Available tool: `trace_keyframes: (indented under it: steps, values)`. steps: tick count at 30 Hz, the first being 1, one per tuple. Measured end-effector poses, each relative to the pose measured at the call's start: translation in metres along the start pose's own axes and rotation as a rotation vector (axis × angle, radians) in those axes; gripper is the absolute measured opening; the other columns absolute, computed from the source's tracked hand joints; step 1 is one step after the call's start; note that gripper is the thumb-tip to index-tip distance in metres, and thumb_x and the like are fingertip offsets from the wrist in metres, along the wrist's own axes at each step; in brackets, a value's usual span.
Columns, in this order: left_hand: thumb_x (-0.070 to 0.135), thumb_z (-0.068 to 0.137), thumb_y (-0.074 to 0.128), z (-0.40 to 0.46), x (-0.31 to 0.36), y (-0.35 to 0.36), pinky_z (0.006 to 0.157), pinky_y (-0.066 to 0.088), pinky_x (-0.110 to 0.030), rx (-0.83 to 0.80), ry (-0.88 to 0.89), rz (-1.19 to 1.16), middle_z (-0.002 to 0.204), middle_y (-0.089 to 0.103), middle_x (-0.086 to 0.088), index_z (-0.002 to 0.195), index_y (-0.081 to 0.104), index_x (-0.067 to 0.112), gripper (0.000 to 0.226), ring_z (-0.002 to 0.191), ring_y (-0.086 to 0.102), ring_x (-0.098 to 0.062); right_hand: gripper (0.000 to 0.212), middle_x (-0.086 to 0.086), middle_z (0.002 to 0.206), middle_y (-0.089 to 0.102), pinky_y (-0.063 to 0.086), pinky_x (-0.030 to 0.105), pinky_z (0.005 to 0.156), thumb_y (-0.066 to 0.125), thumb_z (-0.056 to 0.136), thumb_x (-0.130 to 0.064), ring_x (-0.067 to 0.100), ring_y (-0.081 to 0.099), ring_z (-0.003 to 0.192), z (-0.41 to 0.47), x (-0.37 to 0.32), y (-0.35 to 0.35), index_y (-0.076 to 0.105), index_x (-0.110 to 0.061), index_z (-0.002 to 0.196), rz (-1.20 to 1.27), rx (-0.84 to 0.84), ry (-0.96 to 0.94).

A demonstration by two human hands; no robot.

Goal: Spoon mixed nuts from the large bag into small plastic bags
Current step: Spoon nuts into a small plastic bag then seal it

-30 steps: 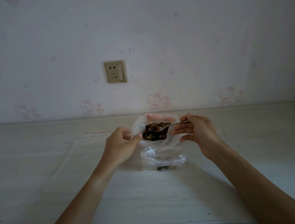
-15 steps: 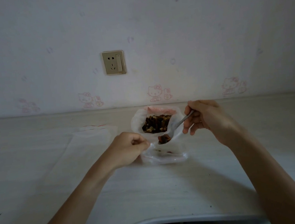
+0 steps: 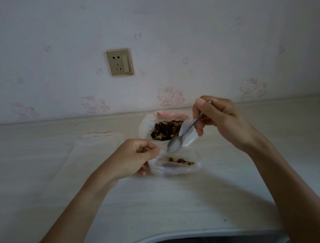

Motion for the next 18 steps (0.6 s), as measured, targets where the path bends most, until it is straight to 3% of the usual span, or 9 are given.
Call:
trace_keyframes:
  steps: [4, 10, 14, 18]
  values:
    - [0.038, 0.097, 0.07, 0.002, -0.002, -0.002, 0.057, 0.053, -0.022, 0.024, -0.006, 0.031, 0.088, 0.075, -0.004, 0.091, 0.08, 0.028, 0.016, 0.064, 0.066, -0.005, 0.038, 0.011, 0.064, 0.06, 0.052, 0.034, 0.055, 0.044, 0.11, -0.026, 0.026, 0.059, 0.059, 0.002, 0.022, -0.011, 0.062, -0.006, 0.084, 0.175, 0.204, 0.131]
    - [0.048, 0.097, 0.065, 0.007, -0.01, -0.021, 0.054, 0.053, -0.025, 0.164, -0.064, 0.045, 0.082, 0.076, 0.002, 0.09, 0.077, 0.019, 0.032, 0.066, 0.071, -0.007, 0.039, 0.01, 0.063, 0.066, 0.057, 0.038, 0.056, 0.048, 0.11, -0.029, 0.027, 0.065, 0.057, -0.001, 0.056, -0.018, 0.066, -0.003, 0.088, 0.164, 0.346, 0.326]
    - [0.061, 0.094, 0.059, 0.016, -0.018, -0.032, 0.067, 0.052, -0.032, 0.349, -0.117, 0.19, 0.079, 0.076, 0.0, 0.094, 0.065, 0.017, 0.045, 0.08, 0.071, -0.02, 0.039, 0.015, 0.068, 0.073, 0.06, 0.034, 0.056, 0.053, 0.108, -0.031, 0.032, 0.071, 0.061, 0.0, 0.058, -0.015, 0.067, -0.001, 0.089, 0.154, 0.334, 0.328]
    - [0.071, 0.093, 0.052, 0.033, -0.02, -0.029, 0.09, 0.053, -0.04, 0.375, -0.126, 0.258, 0.1, 0.07, 0.004, 0.108, 0.062, 0.02, 0.054, 0.097, 0.068, -0.02, 0.039, 0.02, 0.071, 0.075, 0.063, 0.034, 0.057, 0.06, 0.104, -0.033, 0.035, 0.075, 0.065, 0.0, 0.063, -0.005, 0.069, -0.001, 0.084, 0.139, 0.298, 0.356]
Point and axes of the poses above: each hand's wrist, its own z-axis towards the middle knuckle, its own y-axis out of the palm, x = y × z, the point moved 8 cm from there along z, towards the middle knuckle
